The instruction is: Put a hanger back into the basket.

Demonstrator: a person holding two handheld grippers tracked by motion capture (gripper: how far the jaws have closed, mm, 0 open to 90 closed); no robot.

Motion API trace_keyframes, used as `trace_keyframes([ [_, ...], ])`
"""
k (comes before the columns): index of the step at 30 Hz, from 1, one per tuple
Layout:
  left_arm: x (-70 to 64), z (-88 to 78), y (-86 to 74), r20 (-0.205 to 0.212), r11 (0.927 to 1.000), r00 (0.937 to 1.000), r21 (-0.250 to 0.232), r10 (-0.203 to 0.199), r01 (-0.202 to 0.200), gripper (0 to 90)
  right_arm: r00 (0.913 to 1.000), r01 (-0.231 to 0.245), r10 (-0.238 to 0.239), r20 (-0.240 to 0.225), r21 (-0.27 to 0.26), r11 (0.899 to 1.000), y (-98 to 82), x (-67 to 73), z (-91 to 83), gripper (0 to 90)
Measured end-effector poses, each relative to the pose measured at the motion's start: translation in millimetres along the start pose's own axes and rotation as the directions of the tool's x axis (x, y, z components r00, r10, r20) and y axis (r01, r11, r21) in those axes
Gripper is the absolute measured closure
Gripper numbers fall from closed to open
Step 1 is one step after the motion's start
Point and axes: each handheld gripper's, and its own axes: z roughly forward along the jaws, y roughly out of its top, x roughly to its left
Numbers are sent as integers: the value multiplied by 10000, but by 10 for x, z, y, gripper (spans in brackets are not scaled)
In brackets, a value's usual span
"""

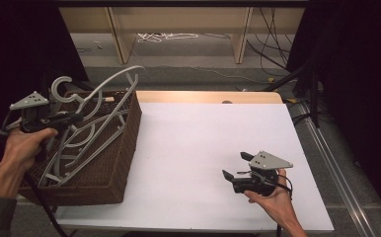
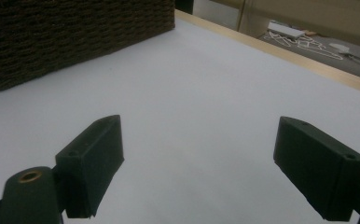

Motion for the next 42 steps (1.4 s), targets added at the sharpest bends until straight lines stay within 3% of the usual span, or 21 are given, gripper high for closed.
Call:
trace_keyframes([
  [7, 124, -46, -197, -183, 9999, 9998, 128, -70, 72, 797, 10000, -54, 54, -39, 28, 10000, -6, 4, -7, 167],
  [20, 196, -66, -355, -214, 9988, 9993, 398, 296, -287, 796, 10000, -34, 35, -86, 66, 10000, -23, 8, 8, 167],
  [26, 244, -92, -455, -285, 9986, 9994, 491, 196, -182, 796, 10000, -31, 31, -78, 88, 10000, -26, 2, 8, 167],
  [42, 302, -40, -638, -400, 9897, 9990, 1426, 189, -130, 796, 9999, -59, 61, -95, 183, 9998, -49, 0, 29, 167],
])
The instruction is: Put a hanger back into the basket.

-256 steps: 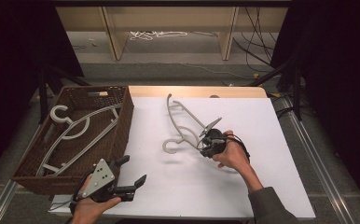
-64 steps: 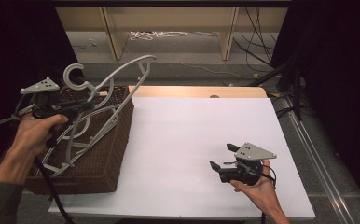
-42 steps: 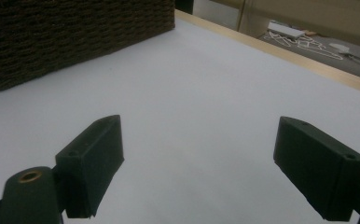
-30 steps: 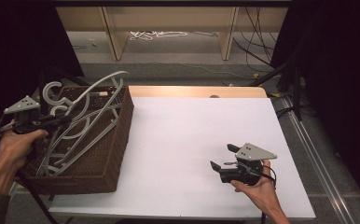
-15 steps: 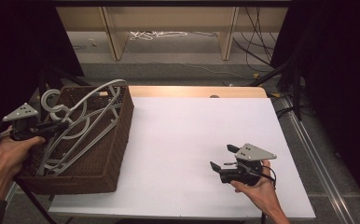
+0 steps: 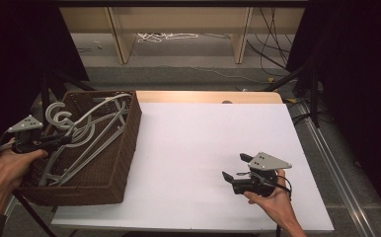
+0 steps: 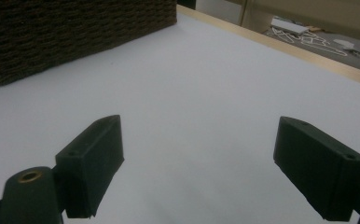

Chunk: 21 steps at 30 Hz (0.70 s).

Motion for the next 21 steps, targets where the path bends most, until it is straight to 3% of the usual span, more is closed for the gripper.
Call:
trace_keyframes([
  [2, 13, 20, 1, 53, 9995, 9998, 252, 195, -196, 796, 10000, 16, -15, -14, 35, 10000, 0, -1, -1, 167],
  [3, 10, 32, 5, 90, 9997, 9999, 239, 77, -79, 796, 10000, 22, -22, -12, 43, 10000, -2, -1, -1, 167],
  [9, 3, 111, 19, 165, 9968, 9996, 761, 212, -224, 795, 10000, -11, 11, -46, 68, 10000, -3, -1, 3, 167],
  [11, -2, 149, 33, 102, 9945, 9994, 995, 324, -332, 795, 10000, -2, 2, -16, 223, 9998, -2, 0, -5, 167],
  [13, 33, 161, 50, 249, 9853, 9976, 1564, 651, -682, 795, 10000, -8, 8, -26, 215, 9998, -2, 0, -4, 167],
  [18, 60, 286, 30, 174, 9786, 9985, 1986, 514, -538, 794, 10000, 4, -3, -74, 134, 9999, -10, -9, 10, 167],
  [21, 100, 324, 14, 107, 9786, 9999, 2058, 42, -63, 787, 10000, 5, -4, -77, 139, 9999, -13, -9, 8, 167],
])
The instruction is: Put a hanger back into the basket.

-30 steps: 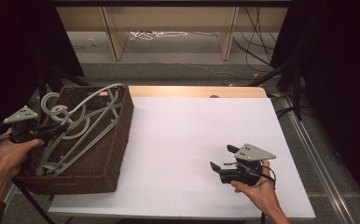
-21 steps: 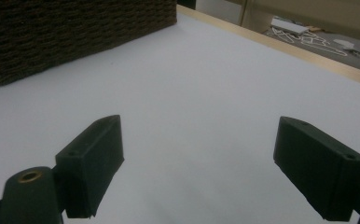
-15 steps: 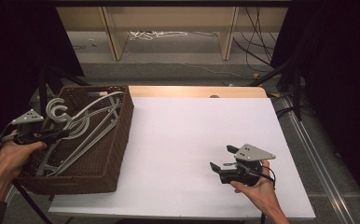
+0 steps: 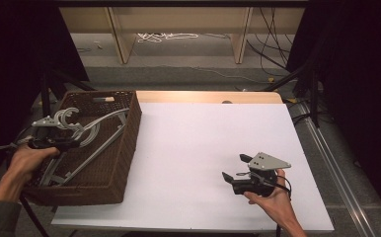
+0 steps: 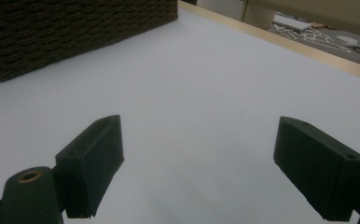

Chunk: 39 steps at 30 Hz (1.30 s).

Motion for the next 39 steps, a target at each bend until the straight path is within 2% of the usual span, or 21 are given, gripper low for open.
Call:
trace_keyframes([
  [4, 17, 37, -18, -359, 9994, 9989, -162, -305, 299, 763, 10000, -2, 2, 3, -28, 10000, 0, 5, 4, 167],
  [5, 21, 38, -10, -489, 9992, 9981, 137, -377, 384, 748, 10000, 27, -27, 22, -52, 10000, 0, 3, 7, 167],
  [7, 24, 59, -11, -659, 9986, 9966, 179, -494, 507, 718, 10000, -28, 28, 8, -15, 10000, 0, 4, 8, 167],
  [8, 55, 87, -17, -761, 9965, 9938, 168, -806, 821, 710, 10000, 0, 0, 11, 20, 10000, -6, 1, 14, 167],
  [11, 69, 101, -24, -910, 9942, 9902, 69, -1064, 1074, 684, 10000, 12, -12, -4, 30, 10000, -8, 2, 13, 168],
  [12, 67, 95, -33, -1471, 9922, 9813, -108, -1243, 1240, 663, 10000, -4, 4, 7, 9, 10000, -4, 4, 11, 167],
  [13, 76, 74, -43, -1620, 9901, 9768, -188, -1404, 1392, 617, 10000, -5, 5, 1, -8, 10000, -3, 5, 8, 168],
  [14, 76, 74, -43, -1620, 9901, 9768, -188, -1404, 1392, 575, 10000, 9, -9, 10, -9, 10000, -5, 6, 6, 167],
  [15, 88, 28, -72, -1702, 9793, 9647, -581, -2010, 1938, 537, 10000, -6, 6, -17, -18, 10000, -6, 10, 4, 168],
  [16, 88, 28, -72, -1702, 9793, 9647, -581, -2010, 1938, 516, 10000, -6, 6, -17, -18, 10000, -6, 10, 4, 168],
  [18, 102, -77, -99, -1928, 9686, 9510, -1079, -2416, 2241, 462, 10000, 41, -41, -61, 27, 10000, -8, 14, 15, 167],
  [19, 102, -77, -99, -1928, 9686, 9510, -1079, -2416, 2241, 429, 10000, 41, -41, -61, 27, 10000, -8, 14, 15, 167],
  [22, 66, -166, -93, -1966, 9386, 9295, -2151, -3122, 2697, 390, 10000, -14, 14, 0, -63, 10000, -10, 18, 29, 167],
  [26, 1, -213, -64, -1867, 9297, 9295, -2535, -3180, 2671, 307, 10000, -16, 16, -55, 24, 10000, -9, 18, 18, 167],
  [29, -109, -254, -17, -1635, 9271, 9421, -2896, -2927, 2378, 282, 10000, -3, 2, -58, -31, 10000, -9, 13, 21, 167],
  [30, -200, -279, 18, -1525, 9299, 9524, -3024, -2640, 2093, 260, 10000, -41, 41, -69, -10, 10000, -11, 17, 17, 167],
  [33, -290, -299, 59, -1498, 9303, 9567, -3116, -2494, 1937, 209, 10000, -7, 7, -21, -62, 10000, -10, 11, 19, 167],
  [34, -376, -317, 100, -1386, 9299, 9627, -3219, -2323, 1780, 195, 10000, -52, 52, -36, -14, 10000, -11, 14, 20, 167],
  [35, -418, -324, 118, -1320, 9286, 9645, -3271, -2286, 1753, 179, 10000, -53, 53, -40, -24, 10000, -12, 18, 18, 168],
  [36, -459, -335, 133, -1205, 9249, 9654, -3351, -2311, 1796, 166, 10000, -51, 51, -29, -45, 10000, -11, 19, 16, 167],
  [39, -582, -365, 169, -581, 9034, 9675, -3754, -2459, 2071, 163, 10000, -89, 88, -35, -85, 9999, -7, 21, 14, 167],
])
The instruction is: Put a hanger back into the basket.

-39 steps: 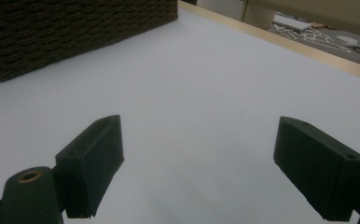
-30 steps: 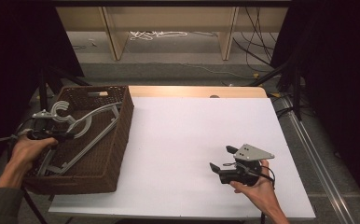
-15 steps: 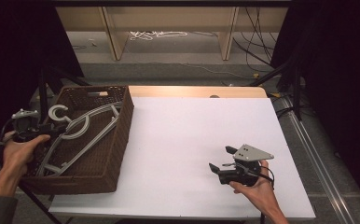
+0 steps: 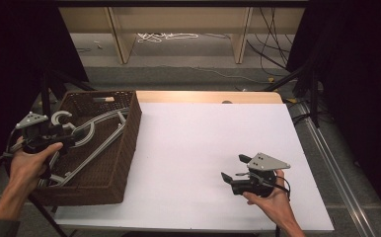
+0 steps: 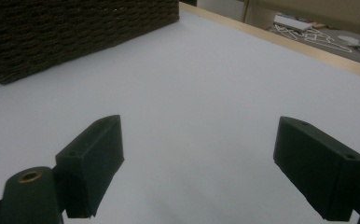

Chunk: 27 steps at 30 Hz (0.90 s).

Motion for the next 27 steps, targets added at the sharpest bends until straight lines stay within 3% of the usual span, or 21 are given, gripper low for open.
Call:
trace_keyframes([
  [4, -209, -32, 6, 453, 9993, 9987, -291, 244, -231, 163, 10000, -21, 21, 46, -38, 10000, -1, 1, -3, 168],
  [5, -209, -32, 6, 453, 9993, 9987, -291, 244, -231, 163, 10000, -22, 22, 43, -50, 10000, 0, 2, -4, 168],
  [6, -323, -55, 1, 605, 9983, 9973, -447, 411, -384, 163, 10000, -8, 8, 59, -62, 10000, 0, 3, -6, 167],
  [7, -323, -55, 1, 605, 9983, 9973, -447, 411, -384, 163, 10000, -19, 19, 44, -21, 10000, 1, 5, -11, 167],
  [9, -485, -77, -22, 944, 9968, 9942, -659, 514, -453, 163, 10000, -84, 84, -9, -78, 9999, 2, 6, -12, 168],
  [14, -687, -73, -60, 1382, 9943, 9888, -973, 566, -434, 163, 9998, -192, 192, -3, -169, 9997, 4, 15, -24, 167],
  [16, -843, -64, -89, 1750, 9916, 9823, -1207, 670, -462, 163, 9997, -226, 227, 29, -330, 9992, 4, 26, -38, 167],
  [20, -1001, -54, -134, 1851, 9865, 9771, -1435, 1053, -792, 163, 9993, -364, 361, -88, -423, 9984, -4, 47, -50, 168],
  [21, -1105, -40, -177, 1961, 9832, 9723, -1544, 1273, -975, 163, 9991, -422, 422, -16, -377, 9984, -4, 59, -77, 168],
  [22, -1105, -40, -177, 1961, 9832, 9723, -1544, 1273, -975, 163, 9991, -414, 413, -39, -368, 9985, -7, 62, -84, 167],
  [23, -1218, -27, -225, 2050, 9795, 9666, -1607, 1535, -1215, 164, 9991, -415, 416, 25, -425, 9982, -10, 66, -90, 167],
  [24, -1218, -27, -225, 2050, 9795, 9666, -1607, 1535, -1215, 164, 9991, -399, 405, 120, -481, 9980, -14, 70, -99, 167],
  [25, -1325, -4, -278, 2310, 9764, 9578, -1693, 1712, -1337, 164, 9993, -346, 355, 153, -568, 9978, -20, 69, -99, 167],
  [26, -1325, -4, -278, 2310, 9764, 9578, -1693, 1712, -1337, 164, 9993, -346, 355, 153, -568, 9978, -20, 69, -99, 167],
  [27, -1424, 19, -335, 2465, 9723, 9505, -1821, 1893, -1465, 165, 9990, -426, 434, 128, -575, 9974, -28, 78, -117, 167],
])
